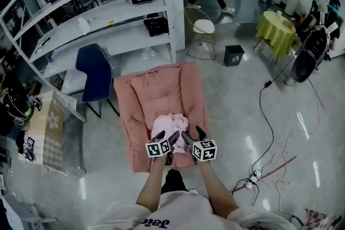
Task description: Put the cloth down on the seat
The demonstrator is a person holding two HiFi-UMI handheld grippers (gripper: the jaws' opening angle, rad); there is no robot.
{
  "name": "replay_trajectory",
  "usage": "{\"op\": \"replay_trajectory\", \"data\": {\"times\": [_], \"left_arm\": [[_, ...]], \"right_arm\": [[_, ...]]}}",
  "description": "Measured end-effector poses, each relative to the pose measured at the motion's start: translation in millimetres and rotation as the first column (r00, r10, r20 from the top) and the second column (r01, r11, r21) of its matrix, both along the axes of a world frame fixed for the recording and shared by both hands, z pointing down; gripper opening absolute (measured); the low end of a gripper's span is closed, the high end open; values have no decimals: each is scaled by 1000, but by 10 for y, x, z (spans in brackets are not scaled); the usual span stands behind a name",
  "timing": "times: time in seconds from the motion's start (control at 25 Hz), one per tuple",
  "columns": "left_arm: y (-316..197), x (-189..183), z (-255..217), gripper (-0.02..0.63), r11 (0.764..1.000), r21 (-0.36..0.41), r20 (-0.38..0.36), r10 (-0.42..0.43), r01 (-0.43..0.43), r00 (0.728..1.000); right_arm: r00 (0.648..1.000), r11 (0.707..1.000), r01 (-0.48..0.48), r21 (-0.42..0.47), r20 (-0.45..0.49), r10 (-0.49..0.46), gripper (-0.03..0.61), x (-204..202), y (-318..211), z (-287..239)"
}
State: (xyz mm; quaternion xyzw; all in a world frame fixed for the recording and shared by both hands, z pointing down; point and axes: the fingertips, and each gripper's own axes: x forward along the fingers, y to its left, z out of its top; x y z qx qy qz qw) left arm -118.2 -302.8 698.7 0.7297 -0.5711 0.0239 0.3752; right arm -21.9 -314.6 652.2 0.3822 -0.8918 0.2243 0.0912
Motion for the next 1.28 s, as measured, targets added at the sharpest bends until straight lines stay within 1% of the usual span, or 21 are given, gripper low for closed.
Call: {"op": "replay_trajectory", "data": {"times": [0.08,0.16,0.2,0.24,0.28,0.32,0.4,0.52,0.64,0.72,0.8,1.0,1.16,1.28], "left_arm": [[1,31,-462,380,994,111,49,-8,2,999],[33,70,-875,380,979,204,98,-17,-4,995],[52,86,-1067,375,969,247,122,-25,-6,992],[73,99,-1253,362,957,290,146,-36,-8,989],[108,111,-1426,335,943,331,170,-52,-8,984],[163,126,-1583,297,929,369,194,-71,-6,978],[305,153,-1864,210,900,436,231,-116,3,966],[483,167,-2198,137,857,515,250,-172,19,953],[623,191,-2370,64,825,564,248,-204,31,947],[700,235,-2416,33,814,580,247,-212,31,945],[768,281,-2451,16,807,590,253,-222,32,942],[921,376,-2505,14,788,614,260,-257,46,931],[944,472,-2574,14,768,638,269,-292,57,918],[962,516,-2655,15,758,650,278,-302,53,912]], "right_arm": [[999,997,12,75,-35,-9,352,9,19,-288],[998,990,-4,142,-63,14,319,72,33,-582],[997,984,-20,175,-65,31,258,115,38,-731],[997,978,-36,206,-59,49,178,159,42,-877],[997,971,-51,232,-47,63,152,204,58,-1018],[997,965,-61,254,-34,72,144,249,95,-1151],[997,952,-70,297,-15,79,100,331,208,-1403],[997,930,-68,360,-4,75,71,383,362,-1714],[997,912,-64,406,-1,71,56,411,485,-1901],[998,904,-59,424,1,65,46,443,551,-1966],[998,898,-58,436,0,65,37,483,607,-2004],[998,886,-55,460,-3,63,32,571,767,-2016],[997,875,-64,479,-2,74,32,695,764,-2103],[996,868,-77,490,2,88,32,765,780,-2163]]}}
